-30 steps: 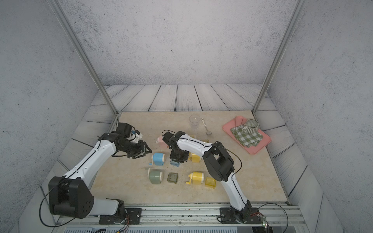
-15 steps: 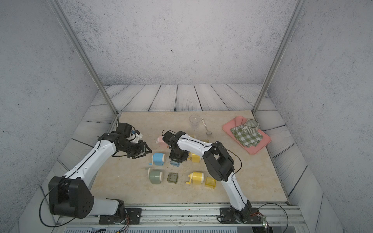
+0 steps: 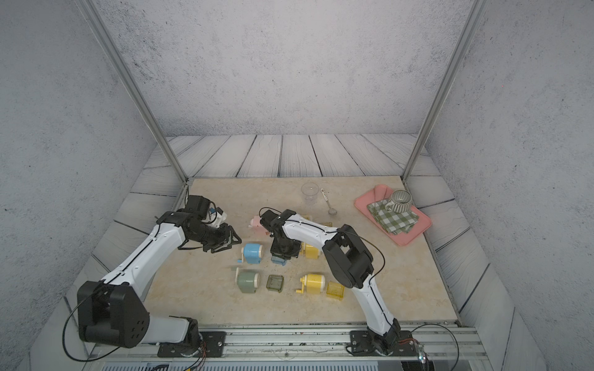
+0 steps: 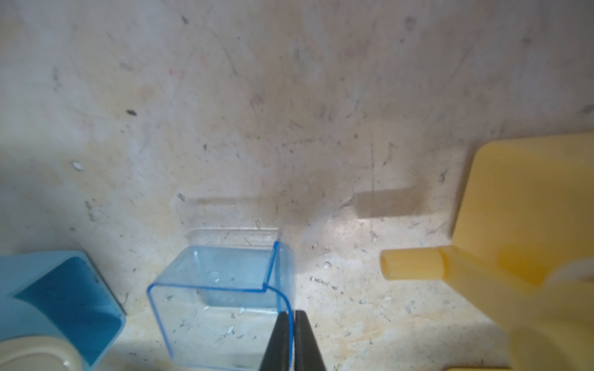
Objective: Put the tray back into the pencil sharpener
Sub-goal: Pick up the container from the center of the board.
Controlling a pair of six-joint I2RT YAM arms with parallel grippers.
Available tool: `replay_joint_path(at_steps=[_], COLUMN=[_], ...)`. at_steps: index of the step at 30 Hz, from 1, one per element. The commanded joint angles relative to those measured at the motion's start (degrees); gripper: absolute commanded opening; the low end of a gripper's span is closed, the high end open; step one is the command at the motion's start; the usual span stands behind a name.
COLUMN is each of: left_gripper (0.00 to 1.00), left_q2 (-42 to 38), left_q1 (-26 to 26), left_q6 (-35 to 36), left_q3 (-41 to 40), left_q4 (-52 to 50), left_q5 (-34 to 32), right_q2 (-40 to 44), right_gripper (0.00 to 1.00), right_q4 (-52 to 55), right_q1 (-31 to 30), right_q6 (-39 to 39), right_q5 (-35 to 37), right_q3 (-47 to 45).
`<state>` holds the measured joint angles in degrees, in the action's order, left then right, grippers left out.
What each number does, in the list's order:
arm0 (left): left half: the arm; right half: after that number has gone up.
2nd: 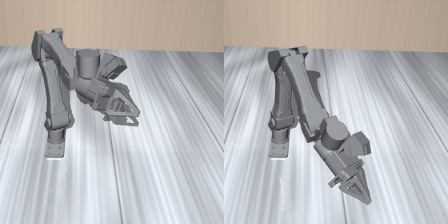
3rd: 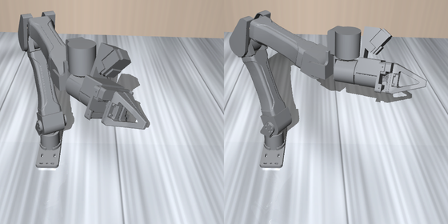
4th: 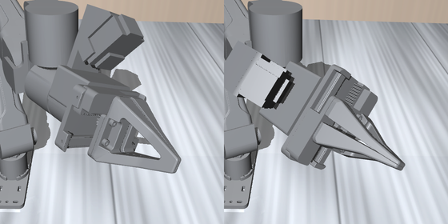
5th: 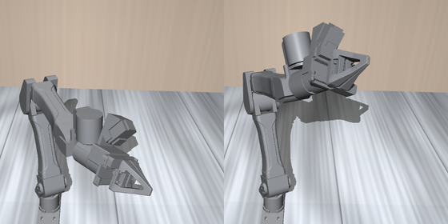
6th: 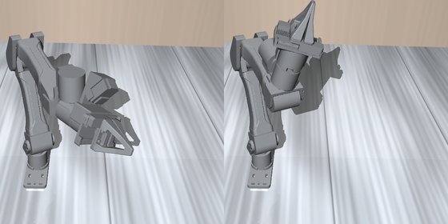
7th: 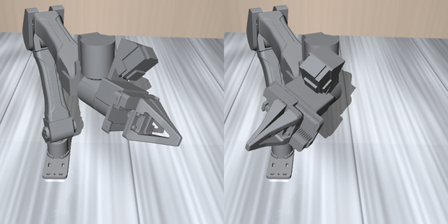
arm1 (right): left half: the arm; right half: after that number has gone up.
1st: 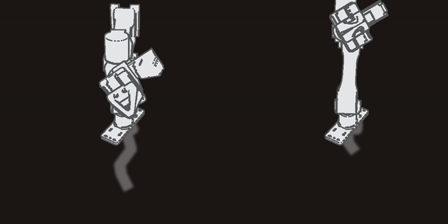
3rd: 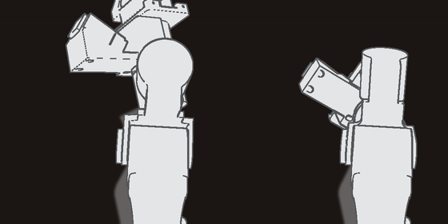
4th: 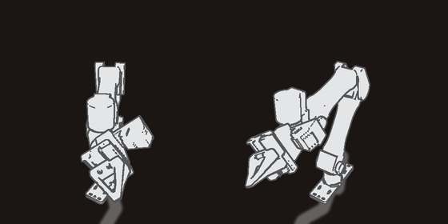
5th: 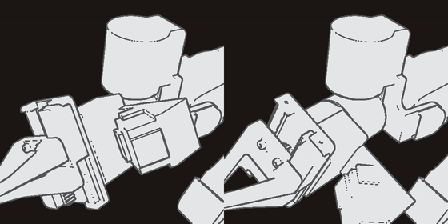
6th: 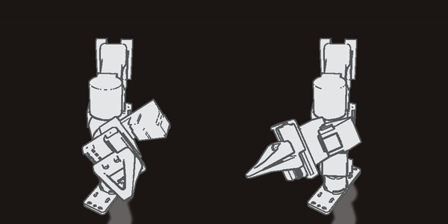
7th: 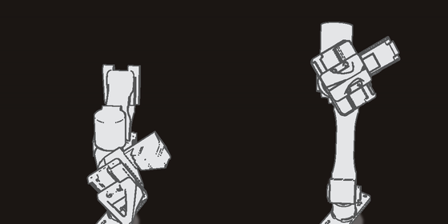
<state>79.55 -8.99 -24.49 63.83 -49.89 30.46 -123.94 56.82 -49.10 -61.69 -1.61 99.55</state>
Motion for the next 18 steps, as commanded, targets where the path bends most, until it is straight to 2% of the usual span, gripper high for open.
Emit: replay_joint_path(at_steps=[1,6,9,12,18], left_gripper=[0.51,0.52,0.57,0.61,0.62], left_q2=[-0.18,0.24,0.66,1.58,3.99], left_q1=[0.42,0.47,0.47,0.47,0.41], left_q6=[0.06,0.36,0.93,1.28,0.90], left_q3=[-0.02,0.50,0.76,0.92,-0.38], left_q4=[-0.08,-0.18,0.70,1.99,5.79], left_q5=[0.58,0.63,1.29,2.71,4.95], right_q2=[-0.81,0.60,0.38,-0.79,-3.44], right_gripper=[0.06,0.03,0.03,0.03,0.03], right_q4=[1.71,7.57,11.45,14.33,15.45], right_q1=[0.29,0.19,0.23,0.16,-0.29], right_q6=[0.14,3.23,5.31,6.94,8.50], right_q5=[0.45,3.89,4.90,4.21,2.12], right_q3=[-0.03,4.05,6.84,9.59,13.08])
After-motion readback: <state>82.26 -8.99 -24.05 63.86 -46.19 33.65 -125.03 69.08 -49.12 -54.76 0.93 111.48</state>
